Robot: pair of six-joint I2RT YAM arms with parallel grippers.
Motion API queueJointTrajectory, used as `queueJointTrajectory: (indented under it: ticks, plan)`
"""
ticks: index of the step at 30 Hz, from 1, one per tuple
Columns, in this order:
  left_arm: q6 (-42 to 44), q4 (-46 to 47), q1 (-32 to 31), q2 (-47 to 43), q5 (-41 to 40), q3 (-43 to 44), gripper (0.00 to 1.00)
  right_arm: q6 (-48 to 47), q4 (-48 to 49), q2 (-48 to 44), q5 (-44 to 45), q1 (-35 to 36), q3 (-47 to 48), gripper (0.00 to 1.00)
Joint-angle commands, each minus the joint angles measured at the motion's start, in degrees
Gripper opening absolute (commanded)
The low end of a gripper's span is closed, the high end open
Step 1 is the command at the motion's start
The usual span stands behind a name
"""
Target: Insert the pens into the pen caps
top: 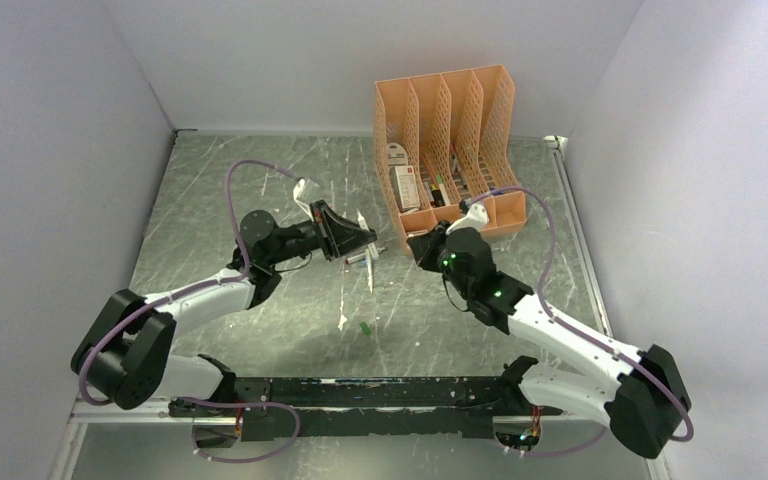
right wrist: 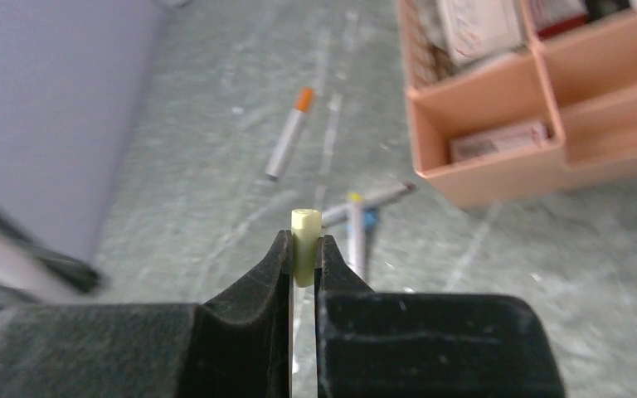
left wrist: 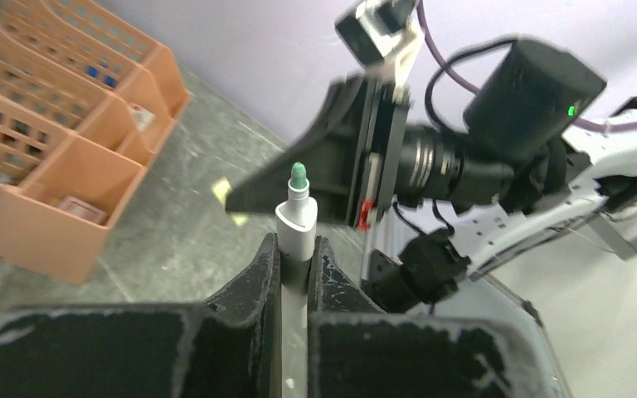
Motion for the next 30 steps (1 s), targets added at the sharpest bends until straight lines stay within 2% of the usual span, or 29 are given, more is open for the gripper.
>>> queueJointTrajectory:
  ticks: [1, 3, 6, 15, 22, 30]
  plan:
    - [-8.31, 18.43, -2.44, 5.2, 3.27, -3.17, 0.07, -5.1, 7.68, -1.73, -14.7, -4.45, 3.17, 0.0]
    - [-10.98, 24.34, -3.75, 7.44, 4.08, -3.65, 0.07, -4.11, 10.26, -2.45, -17.56, -6.27, 3.31, 0.0]
    - [-13.04, 26.47, -5.19, 10.51, 5.51, -2.35, 0.07, -4.03, 15.65, -3.25, -22.42, -7.23, 2.95, 0.0]
    - [-8.7, 14.43, -7.23, 12.99, 11.53, 4.74, 0.07, -7.27, 22.38, -3.45, -34.61, -7.24, 1.78, 0.0]
    - [-3.98, 5.28, -7.45, 12.64, 12.38, 7.82, 0.07, -7.3, 24.51, -4.16, -37.8, -7.24, 0.8, 0.0]
    - [-4.35, 6.44, -7.46, 11.63, 11.23, 7.28, 0.07, -7.89, 24.1, -4.17, -37.7, -7.24, -0.13, 0.0]
